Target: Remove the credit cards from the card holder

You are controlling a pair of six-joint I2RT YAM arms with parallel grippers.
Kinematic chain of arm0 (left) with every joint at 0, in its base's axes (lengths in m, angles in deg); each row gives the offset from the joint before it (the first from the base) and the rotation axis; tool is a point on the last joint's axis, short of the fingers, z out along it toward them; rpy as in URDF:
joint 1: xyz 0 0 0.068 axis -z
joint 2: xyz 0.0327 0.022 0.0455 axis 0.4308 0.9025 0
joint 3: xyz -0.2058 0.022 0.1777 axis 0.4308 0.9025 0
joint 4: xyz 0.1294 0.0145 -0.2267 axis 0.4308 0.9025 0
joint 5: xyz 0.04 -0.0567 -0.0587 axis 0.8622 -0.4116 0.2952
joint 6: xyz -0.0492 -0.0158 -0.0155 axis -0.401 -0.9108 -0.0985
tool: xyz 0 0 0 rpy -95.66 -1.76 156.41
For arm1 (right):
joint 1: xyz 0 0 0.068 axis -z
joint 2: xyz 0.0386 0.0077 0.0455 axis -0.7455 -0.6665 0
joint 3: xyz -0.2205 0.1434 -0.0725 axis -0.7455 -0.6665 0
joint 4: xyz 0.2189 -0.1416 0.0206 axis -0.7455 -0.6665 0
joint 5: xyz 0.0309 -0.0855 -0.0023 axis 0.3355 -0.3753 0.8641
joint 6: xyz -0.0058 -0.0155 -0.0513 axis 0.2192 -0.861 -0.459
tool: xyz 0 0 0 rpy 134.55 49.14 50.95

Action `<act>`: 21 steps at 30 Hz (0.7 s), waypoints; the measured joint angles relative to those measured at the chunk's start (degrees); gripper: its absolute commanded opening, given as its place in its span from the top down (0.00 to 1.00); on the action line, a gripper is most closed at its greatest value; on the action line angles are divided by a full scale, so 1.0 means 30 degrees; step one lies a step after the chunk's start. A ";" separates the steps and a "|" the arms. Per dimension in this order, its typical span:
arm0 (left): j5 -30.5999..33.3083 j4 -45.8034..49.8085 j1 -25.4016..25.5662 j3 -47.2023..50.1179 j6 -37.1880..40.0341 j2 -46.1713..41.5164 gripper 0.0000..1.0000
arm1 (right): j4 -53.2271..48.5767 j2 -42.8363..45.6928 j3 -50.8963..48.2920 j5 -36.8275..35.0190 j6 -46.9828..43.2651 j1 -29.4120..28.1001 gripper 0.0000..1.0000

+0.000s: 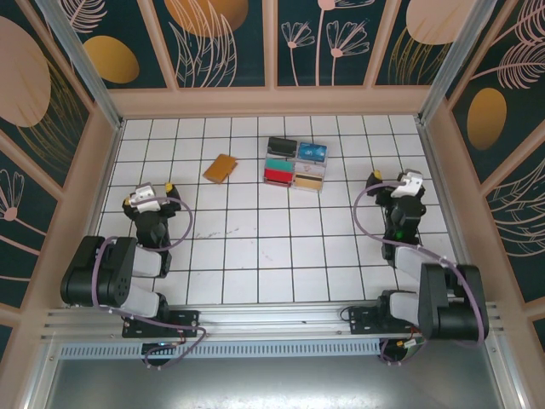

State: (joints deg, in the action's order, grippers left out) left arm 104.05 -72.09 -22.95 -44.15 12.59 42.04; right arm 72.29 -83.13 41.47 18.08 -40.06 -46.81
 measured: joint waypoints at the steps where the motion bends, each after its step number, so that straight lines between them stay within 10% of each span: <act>1: 0.0051 0.0583 0.0000 -0.0095 -0.0022 -0.0401 0.01 | -0.1078 0.0692 0.0474 -0.0080 0.0350 -0.0015 0.01; 12: 0.1617 1.6779 -0.0015 -0.9952 -0.4495 -0.2827 0.01 | -1.1103 0.2565 0.4881 -0.0007 0.5173 -0.0211 0.01; 21: -0.5056 2.2782 -0.0007 -1.4440 -0.7621 0.1515 0.01 | -1.4768 -0.0226 0.6849 0.3220 0.7570 -0.0211 0.01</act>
State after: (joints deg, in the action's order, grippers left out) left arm 88.88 -3.74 -22.97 -87.47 -10.27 46.59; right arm 27.98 -83.81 62.02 27.74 -17.36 -47.45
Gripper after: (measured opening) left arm 0.988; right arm 0.989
